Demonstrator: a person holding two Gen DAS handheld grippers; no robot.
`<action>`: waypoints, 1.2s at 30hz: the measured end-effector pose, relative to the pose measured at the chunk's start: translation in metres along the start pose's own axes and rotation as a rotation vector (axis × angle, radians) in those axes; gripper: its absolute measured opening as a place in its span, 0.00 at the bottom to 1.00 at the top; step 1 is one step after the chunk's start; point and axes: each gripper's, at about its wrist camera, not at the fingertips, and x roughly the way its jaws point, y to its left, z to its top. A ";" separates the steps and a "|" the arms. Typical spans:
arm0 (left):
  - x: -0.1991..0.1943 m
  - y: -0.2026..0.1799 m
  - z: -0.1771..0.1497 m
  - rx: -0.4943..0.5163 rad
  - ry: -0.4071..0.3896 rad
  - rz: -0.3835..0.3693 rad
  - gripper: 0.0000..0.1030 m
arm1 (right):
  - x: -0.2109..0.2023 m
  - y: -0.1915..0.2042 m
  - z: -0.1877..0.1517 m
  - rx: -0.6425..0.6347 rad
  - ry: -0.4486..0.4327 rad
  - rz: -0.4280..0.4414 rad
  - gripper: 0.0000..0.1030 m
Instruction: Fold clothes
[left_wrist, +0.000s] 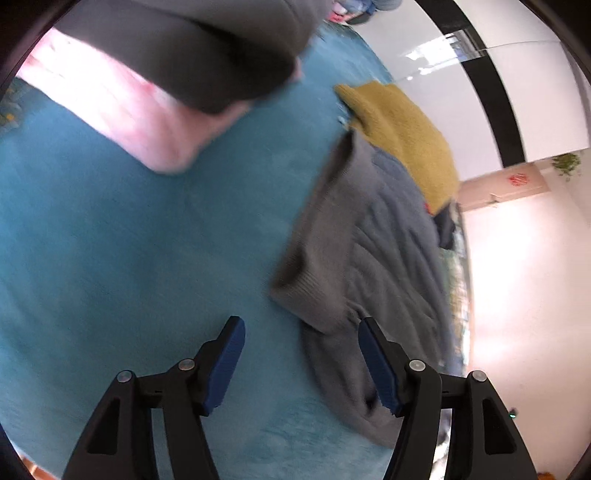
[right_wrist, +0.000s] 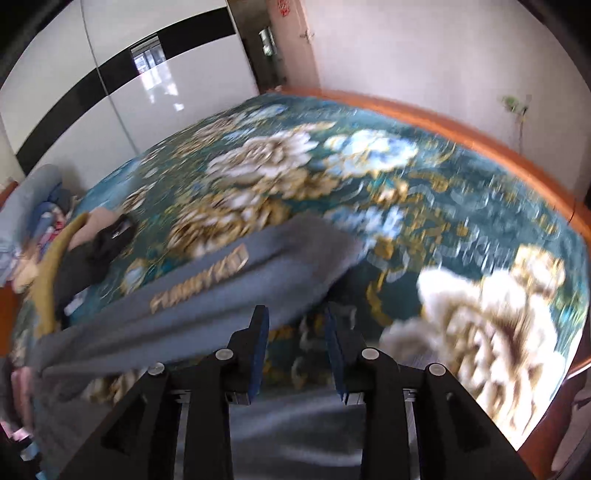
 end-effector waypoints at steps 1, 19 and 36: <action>0.004 -0.003 -0.001 0.001 0.011 -0.023 0.66 | -0.002 0.000 -0.006 0.007 0.005 0.012 0.31; 0.007 0.001 0.005 -0.068 -0.056 -0.047 0.18 | -0.063 -0.092 -0.091 0.290 0.075 0.087 0.31; 0.019 0.000 0.008 -0.050 -0.011 -0.044 0.19 | -0.019 -0.132 -0.125 0.587 0.097 0.138 0.31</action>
